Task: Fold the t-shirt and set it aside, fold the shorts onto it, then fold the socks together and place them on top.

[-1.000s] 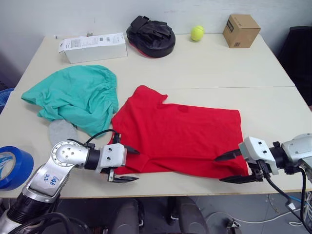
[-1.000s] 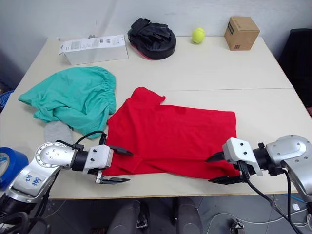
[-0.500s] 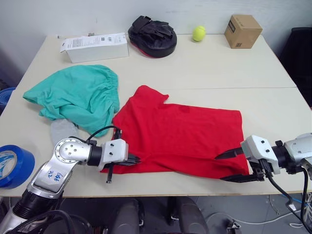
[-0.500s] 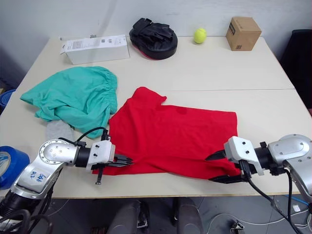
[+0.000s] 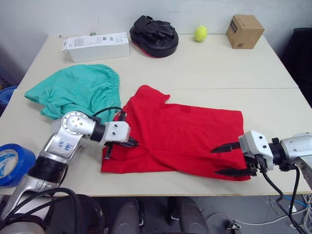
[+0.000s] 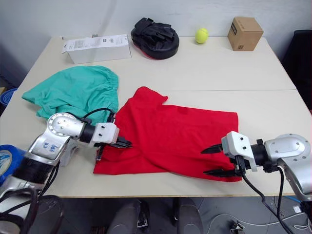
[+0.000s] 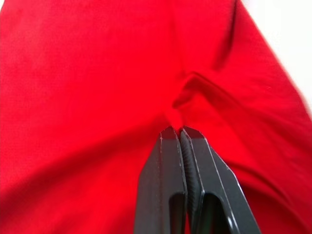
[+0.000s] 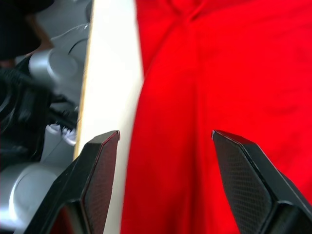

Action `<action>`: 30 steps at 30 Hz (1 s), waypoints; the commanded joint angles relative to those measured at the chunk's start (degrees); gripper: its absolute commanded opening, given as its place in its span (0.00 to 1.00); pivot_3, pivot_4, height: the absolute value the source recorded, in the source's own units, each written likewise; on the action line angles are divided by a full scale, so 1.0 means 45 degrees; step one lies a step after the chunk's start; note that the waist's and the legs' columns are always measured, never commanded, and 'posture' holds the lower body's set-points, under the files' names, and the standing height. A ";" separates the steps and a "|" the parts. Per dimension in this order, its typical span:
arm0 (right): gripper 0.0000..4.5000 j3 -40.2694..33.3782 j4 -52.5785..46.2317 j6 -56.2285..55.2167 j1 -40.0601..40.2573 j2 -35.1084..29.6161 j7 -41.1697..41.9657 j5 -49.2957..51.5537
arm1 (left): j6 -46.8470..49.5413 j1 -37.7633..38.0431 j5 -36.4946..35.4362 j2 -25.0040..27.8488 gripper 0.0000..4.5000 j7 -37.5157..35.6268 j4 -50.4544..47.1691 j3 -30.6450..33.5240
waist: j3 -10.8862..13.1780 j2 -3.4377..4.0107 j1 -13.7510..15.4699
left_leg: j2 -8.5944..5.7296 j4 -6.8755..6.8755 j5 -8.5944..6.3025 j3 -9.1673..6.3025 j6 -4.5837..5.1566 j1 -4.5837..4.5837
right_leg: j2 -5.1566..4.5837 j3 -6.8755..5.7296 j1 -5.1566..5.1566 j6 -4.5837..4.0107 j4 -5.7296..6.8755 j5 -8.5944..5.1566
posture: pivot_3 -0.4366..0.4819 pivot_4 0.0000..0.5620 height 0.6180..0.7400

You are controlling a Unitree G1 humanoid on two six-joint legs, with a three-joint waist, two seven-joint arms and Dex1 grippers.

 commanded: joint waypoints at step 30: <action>0.24 0.0085 -0.0277 -0.0178 0.0008 0.0245 0.0135 -0.0088 | 0.6794 0.3655 -0.4376 0.2149 0.34 0.0704 -0.6726 0.2919 | 0.0005 -0.0028 0.0032 | -0.0003 0.0004 0.0005 -0.0020 0.0011 0.0002 | -0.0009 0.0009 0.0015 0.0023 -0.0006 0.0003 | 0.48 0.27 1.00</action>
